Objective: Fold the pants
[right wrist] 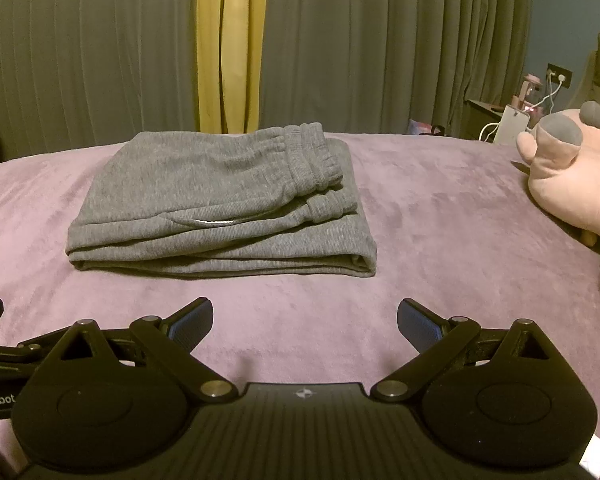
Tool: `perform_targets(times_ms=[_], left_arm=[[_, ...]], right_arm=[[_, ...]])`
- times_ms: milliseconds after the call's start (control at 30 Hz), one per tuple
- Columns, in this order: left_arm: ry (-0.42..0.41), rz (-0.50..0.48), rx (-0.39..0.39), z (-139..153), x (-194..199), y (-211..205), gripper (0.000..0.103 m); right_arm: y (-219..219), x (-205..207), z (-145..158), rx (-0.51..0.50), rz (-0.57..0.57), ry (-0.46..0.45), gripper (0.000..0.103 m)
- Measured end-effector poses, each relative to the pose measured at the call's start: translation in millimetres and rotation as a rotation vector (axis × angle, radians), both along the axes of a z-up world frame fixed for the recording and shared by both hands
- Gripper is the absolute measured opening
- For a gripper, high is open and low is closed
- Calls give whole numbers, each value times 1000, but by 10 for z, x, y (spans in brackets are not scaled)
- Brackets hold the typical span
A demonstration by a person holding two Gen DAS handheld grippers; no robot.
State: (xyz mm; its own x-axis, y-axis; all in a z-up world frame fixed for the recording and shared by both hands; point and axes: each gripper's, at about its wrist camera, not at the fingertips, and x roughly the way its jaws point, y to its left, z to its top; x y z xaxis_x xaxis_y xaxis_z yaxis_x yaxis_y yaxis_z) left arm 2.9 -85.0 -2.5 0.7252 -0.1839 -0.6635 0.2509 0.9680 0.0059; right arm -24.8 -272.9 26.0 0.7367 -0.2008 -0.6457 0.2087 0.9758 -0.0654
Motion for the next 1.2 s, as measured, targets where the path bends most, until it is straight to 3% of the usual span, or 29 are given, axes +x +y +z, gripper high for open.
perform_targets(times_ms=[1200], left_arm=[[5, 5, 6, -16, 2, 5, 101]], right_arm=[[-10, -10, -1, -11, 1, 5, 99]])
